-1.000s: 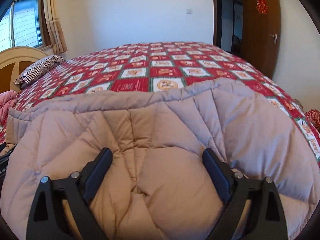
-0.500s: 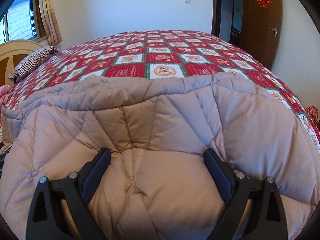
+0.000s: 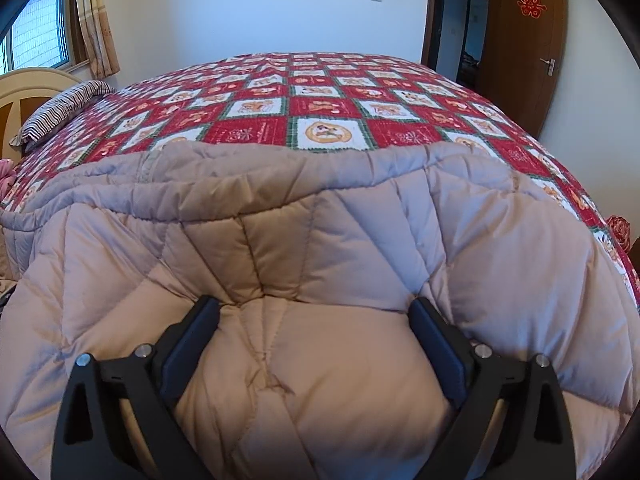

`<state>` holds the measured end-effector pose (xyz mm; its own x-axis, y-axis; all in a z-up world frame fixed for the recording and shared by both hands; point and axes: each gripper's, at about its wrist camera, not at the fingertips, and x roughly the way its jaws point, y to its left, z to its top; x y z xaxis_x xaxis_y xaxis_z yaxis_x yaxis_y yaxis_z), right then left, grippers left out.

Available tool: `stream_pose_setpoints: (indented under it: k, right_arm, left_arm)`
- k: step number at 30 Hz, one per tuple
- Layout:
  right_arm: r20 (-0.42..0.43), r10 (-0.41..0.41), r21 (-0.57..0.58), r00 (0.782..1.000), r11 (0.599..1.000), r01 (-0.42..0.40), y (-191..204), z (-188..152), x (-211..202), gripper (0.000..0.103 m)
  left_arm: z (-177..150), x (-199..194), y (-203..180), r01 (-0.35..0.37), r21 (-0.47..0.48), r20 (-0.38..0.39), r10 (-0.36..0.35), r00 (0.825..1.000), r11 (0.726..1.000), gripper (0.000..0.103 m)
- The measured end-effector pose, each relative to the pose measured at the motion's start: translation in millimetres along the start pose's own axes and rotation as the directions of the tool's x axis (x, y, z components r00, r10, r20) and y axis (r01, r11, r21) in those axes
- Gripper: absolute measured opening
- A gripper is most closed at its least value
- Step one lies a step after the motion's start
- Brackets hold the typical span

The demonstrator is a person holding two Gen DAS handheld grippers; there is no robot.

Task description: Fold large clothes

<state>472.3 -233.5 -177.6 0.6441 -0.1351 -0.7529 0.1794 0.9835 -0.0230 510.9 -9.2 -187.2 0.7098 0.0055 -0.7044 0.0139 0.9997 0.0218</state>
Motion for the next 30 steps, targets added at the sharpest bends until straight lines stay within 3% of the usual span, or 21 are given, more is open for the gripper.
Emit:
stream_pose_setpoints:
  k: [20, 25, 30]
  right_arm:
    - [-0.012, -0.041, -0.022, 0.999, 0.999, 0.041, 5.2, 0.5, 2.5, 0.098]
    - [-0.027, -0.06, -0.045, 0.998, 0.997, 0.059, 9.4, 3.1, 1.8, 0.099]
    - [-0.018, -0.073, -0.063, 0.997, 0.995, 0.072, 12.6, 8.5, -14.5, 0.099]
  left_arm:
    - [0.6, 0.1, 0.3, 0.002, -0.001, -0.002, -0.002, 1.0, 1.0, 0.102]
    - [8.3, -5.8, 9.3, 0.058, 0.002, -0.063, -0.058, 0.996, 0.998, 0.102]
    - [12.0, -37.8, 21.1, 0.054, -0.012, 0.002, -0.054, 0.999, 0.998, 0.102]
